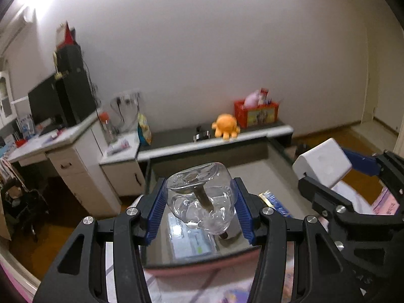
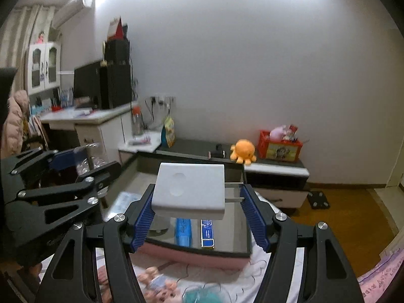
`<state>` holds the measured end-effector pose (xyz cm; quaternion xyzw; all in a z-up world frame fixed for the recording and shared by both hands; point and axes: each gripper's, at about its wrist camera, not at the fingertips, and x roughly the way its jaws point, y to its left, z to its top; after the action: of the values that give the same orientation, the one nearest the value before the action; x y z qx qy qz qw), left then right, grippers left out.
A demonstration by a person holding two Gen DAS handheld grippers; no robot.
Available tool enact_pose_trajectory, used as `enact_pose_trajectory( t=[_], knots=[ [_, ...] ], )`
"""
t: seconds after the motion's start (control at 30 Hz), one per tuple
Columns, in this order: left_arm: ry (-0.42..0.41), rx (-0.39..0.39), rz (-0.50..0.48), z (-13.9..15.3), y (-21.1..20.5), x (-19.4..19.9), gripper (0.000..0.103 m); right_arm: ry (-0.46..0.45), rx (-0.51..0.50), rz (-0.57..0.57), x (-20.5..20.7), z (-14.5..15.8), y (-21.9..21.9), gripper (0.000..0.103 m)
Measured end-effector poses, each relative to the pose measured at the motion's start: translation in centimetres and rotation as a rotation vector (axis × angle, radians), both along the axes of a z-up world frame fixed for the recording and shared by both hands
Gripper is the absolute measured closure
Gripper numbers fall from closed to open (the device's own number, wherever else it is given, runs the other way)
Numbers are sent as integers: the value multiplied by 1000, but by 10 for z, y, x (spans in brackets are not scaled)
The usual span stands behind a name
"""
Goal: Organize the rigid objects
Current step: 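Carry the glass jar and white charger into the pink box and release both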
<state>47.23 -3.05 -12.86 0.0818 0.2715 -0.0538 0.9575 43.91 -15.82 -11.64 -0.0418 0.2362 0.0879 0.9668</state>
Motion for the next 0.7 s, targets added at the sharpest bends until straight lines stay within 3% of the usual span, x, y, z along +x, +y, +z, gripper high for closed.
enact_pose_trajectory(
  t=[0.2,0.27,0.43,0.6,0.7],
  knots=[
    [185,-12,33,-53,4,55,51,149,-41,3,54,-42,3,35],
    [205,-65,17,-55,8,59,51,189,-36,7,63,-54,2,35],
    [240,-46,23,-59,6,66,50,258,-18,14,74,-66,-2,35],
    [209,-30,49,-53,8,57,15,254,8,-11,72,-62,-7,34],
    [174,-62,47,-38,17,38,9,216,25,-26,59,-49,-12,21]
  ],
)
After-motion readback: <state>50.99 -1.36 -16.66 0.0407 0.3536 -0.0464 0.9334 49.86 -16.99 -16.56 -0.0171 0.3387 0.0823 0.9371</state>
